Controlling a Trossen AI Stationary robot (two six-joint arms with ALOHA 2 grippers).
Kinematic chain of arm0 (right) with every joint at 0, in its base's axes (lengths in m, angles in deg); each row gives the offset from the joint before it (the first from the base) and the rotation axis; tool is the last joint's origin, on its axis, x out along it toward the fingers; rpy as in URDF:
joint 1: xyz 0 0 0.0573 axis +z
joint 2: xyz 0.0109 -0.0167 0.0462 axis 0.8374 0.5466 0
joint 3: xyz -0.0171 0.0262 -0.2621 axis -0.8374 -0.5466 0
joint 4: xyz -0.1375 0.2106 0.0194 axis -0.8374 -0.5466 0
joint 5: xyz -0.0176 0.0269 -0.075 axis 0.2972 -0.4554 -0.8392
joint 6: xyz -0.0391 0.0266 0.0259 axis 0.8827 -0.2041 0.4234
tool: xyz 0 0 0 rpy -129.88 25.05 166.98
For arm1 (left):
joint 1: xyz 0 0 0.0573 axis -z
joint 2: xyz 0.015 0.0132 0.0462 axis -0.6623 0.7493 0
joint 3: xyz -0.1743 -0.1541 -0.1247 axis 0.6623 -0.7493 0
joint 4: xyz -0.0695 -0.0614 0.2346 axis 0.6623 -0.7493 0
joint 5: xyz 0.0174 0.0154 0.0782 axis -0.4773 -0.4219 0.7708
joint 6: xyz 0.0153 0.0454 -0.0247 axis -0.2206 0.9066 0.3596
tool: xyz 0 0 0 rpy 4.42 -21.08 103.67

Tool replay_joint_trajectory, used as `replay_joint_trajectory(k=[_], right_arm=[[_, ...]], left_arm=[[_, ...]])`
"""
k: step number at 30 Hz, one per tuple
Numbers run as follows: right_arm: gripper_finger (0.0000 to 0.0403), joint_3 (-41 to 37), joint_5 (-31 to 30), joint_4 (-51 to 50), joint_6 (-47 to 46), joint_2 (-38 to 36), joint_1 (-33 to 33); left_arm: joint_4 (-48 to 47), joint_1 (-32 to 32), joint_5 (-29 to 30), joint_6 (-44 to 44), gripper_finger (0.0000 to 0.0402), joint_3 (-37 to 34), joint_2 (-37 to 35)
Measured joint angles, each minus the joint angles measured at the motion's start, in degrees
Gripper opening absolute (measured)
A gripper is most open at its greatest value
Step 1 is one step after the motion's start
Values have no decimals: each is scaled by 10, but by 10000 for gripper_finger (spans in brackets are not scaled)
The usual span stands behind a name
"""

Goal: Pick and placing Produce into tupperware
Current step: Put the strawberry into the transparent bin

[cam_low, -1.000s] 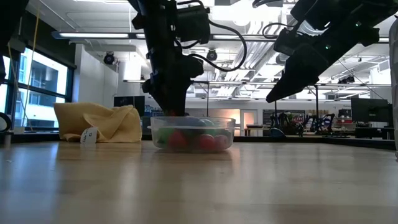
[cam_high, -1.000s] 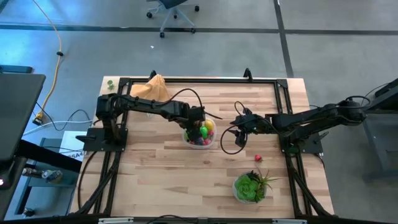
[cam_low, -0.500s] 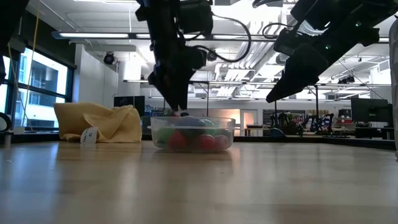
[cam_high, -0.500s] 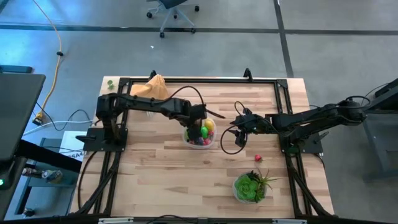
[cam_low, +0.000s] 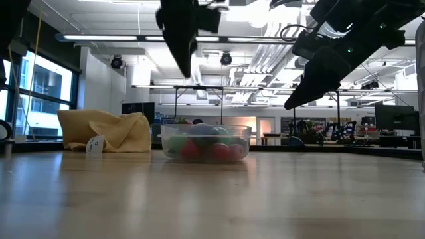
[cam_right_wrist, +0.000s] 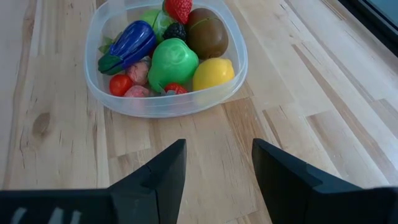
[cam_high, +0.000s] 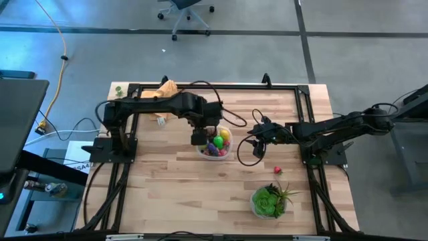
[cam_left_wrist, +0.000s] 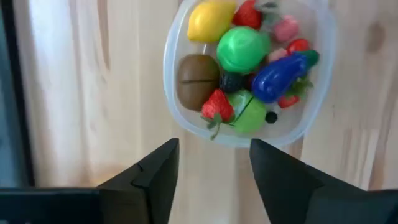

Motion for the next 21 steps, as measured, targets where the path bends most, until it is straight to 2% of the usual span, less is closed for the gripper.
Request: replay_joint_trajectory(k=[3, 9, 12, 16, 18, 21], right_arm=[[176, 0, 0, 0, 0, 0, 0], [176, 0, 0, 0, 0, 0, 0], [176, 0, 0, 0, 0, 0, 0], [176, 0, 0, 0, 0, 0, 0], [176, 0, 0, 0, 0, 0, 0], [176, 0, 0, 0, 0, 0, 0]], left_arm=[[-25, 3, 0, 55, 162, 39, 0], [-44, 4, 14, 68, 95, 63, 0], [-19, 3, 45, 48, 60, 61, -1], [4, 24, 96, 103, 12, 38, 1], [3, 37, 108, 122, 5, 37, 0], [4, 50, 111, 146, 16, 37, -13]])
